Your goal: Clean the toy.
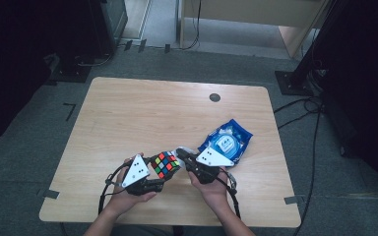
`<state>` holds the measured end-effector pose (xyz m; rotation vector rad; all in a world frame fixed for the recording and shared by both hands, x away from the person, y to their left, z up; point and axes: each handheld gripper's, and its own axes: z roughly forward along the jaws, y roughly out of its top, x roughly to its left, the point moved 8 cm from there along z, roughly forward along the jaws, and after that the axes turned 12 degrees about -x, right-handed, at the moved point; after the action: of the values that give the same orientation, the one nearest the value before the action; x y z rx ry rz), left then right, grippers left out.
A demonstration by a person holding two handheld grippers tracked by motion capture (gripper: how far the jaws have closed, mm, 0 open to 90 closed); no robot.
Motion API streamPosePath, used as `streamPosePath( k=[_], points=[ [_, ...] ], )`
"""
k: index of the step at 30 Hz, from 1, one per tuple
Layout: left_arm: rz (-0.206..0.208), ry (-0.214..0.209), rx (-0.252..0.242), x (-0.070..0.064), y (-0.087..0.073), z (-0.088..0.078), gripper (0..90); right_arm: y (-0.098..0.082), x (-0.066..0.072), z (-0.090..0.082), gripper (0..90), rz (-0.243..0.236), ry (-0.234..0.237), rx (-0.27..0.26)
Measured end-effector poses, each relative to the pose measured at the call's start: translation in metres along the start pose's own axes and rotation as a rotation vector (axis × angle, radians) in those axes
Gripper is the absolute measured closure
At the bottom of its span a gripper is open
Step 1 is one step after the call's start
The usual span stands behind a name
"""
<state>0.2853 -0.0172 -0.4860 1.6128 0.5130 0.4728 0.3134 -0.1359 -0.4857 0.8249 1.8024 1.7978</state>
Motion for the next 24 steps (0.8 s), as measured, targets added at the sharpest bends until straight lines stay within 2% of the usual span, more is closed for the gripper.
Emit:
streamPosePath(
  k=[3, 5, 9, 12, 14, 17, 21, 24],
  points=[
    [-0.032, 0.014, -0.032, 0.009, 0.007, -0.005, 34.2, -0.014, -0.007, 0.002, 88.8, -0.015, -0.027, 0.061],
    [-0.037, 0.034, -0.032, 0.015, 0.008, -0.008, 34.2, -0.019, -0.014, 0.001, 88.5, 0.001, -0.046, 0.079],
    [-0.061, 0.065, -0.032, 0.026, 0.007, -0.012, 34.1, -0.014, -0.028, -0.003, 85.0, 0.014, -0.086, 0.062],
    [-0.077, 0.088, -0.025, 0.033, 0.007, -0.013, 34.2, -0.011, -0.030, -0.006, 72.2, 0.004, -0.072, 0.048],
    [-0.087, 0.107, -0.018, 0.038, 0.006, -0.014, 34.1, -0.011, -0.028, -0.004, 62.8, -0.033, -0.058, 0.042],
    [-0.112, 0.132, -0.007, 0.044, 0.007, -0.015, 34.1, -0.012, -0.016, 0.000, 48.8, -0.059, 0.015, 0.029],
    [-0.133, 0.145, -0.004, 0.047, 0.007, -0.016, 34.1, -0.012, 0.000, 0.005, 34.9, -0.193, 0.049, 0.001],
    [-0.136, 0.137, 0.002, 0.045, 0.009, -0.015, 34.1, -0.011, 0.011, 0.008, 29.5, -0.248, 0.087, -0.037]
  ],
)
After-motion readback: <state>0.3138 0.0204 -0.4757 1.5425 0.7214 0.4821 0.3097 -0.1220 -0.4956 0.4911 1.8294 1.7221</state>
